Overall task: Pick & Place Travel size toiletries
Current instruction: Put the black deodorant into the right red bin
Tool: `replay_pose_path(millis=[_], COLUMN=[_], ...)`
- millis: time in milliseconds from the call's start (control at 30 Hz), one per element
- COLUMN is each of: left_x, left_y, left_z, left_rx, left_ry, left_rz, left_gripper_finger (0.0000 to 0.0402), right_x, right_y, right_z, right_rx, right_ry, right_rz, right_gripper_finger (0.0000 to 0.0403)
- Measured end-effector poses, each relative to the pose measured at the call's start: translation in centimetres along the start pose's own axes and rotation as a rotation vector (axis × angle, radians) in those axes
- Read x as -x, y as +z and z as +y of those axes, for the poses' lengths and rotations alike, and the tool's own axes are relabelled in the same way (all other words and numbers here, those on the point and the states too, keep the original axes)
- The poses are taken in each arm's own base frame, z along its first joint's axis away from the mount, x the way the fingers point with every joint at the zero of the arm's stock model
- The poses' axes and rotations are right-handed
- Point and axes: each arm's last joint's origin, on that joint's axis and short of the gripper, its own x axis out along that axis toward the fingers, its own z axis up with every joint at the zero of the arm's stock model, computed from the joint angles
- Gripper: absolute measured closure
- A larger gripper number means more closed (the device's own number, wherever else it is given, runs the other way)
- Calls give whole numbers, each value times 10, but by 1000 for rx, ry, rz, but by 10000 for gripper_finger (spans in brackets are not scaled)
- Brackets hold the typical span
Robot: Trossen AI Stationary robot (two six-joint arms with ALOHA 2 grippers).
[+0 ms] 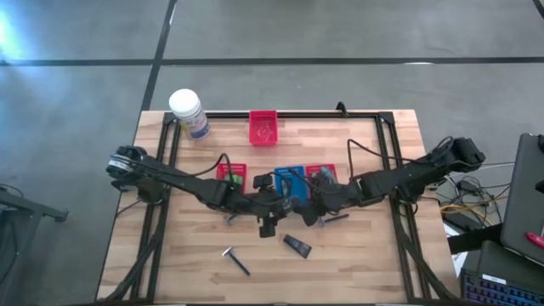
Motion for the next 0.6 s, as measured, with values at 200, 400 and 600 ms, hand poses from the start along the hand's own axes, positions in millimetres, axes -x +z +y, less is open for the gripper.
replay_pose_path(millis=[200, 400, 600], left_x=[0, 1, 1], left_y=[0, 0, -4], left_z=[-1, -2, -2], left_rx=[-5, -6, 18], left_ry=[-16, -28, -36], left_rz=[1, 7, 45], left_gripper_finger=[160, 177, 180], right_x=[1, 3, 19], right_y=[-1, -2, 1], right_z=[0, 1, 0], right_rx=[-19, 2, 3], right_ry=[17, 36, 21], right_rz=[56, 108, 107], right_gripper_finger=[386, 302, 178])
